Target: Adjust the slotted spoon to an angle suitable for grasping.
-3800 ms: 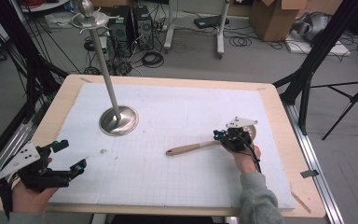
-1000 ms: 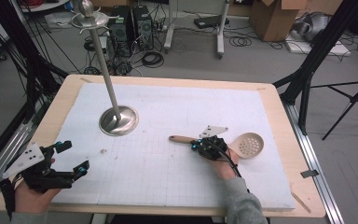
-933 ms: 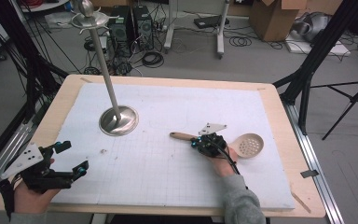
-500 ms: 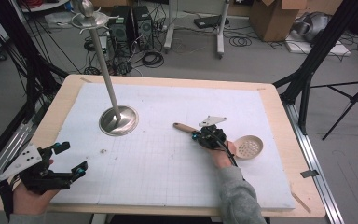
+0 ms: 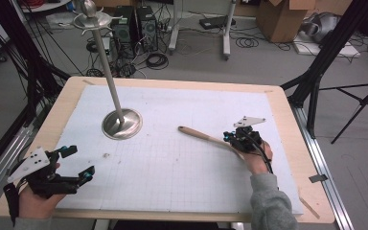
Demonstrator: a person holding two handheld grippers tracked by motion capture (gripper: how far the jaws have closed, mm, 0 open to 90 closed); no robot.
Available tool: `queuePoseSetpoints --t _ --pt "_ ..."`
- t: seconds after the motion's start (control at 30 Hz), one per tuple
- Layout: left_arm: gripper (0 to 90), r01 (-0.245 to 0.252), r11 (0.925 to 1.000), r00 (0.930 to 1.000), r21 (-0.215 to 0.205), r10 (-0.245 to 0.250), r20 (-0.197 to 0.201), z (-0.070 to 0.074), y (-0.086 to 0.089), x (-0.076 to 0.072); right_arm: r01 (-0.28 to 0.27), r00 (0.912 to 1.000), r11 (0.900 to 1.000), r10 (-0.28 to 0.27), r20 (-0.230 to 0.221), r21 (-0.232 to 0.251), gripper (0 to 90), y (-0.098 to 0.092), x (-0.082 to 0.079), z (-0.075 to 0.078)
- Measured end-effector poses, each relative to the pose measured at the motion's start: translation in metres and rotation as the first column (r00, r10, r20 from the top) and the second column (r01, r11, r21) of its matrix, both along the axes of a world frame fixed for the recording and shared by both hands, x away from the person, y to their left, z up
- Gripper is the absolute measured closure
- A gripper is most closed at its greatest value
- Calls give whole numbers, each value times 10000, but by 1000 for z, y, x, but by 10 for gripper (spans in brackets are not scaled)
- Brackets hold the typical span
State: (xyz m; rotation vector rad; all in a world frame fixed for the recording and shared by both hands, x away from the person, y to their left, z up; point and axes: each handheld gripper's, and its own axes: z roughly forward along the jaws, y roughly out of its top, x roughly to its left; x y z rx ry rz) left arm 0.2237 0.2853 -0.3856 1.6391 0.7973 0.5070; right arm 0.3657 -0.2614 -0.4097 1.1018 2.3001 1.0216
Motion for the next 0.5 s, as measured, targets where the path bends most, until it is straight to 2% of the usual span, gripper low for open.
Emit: queuePoseSetpoints --t 0.07,0.1,0.33,0.43,0.5 --pt "25 52 10000 10000 7 -52 -28 -1 -2 2 139 9998 9998 -142 -169 -166 900 0 2 -2" --pt "25 88 10000 10000 25 -87 -31 -1 -2 3 207 9988 9991 -224 -442 -373 900 1 4 -5" --pt "25 148 9999 9999 -31 -148 -37 -1 -3 5 298 9975 9973 -339 -616 -672 900 3 7 -7" --pt "25 180 9998 9998 -34 -180 -19 -1 -4 5 414 9960 9932 -495 -738 -1084 900 7 9 -11" --pt "25 198 9998 9998 -38 -199 -19 -1 -5 6 298 9963 9934 -385 -766 -1109 900 9 9 -12"
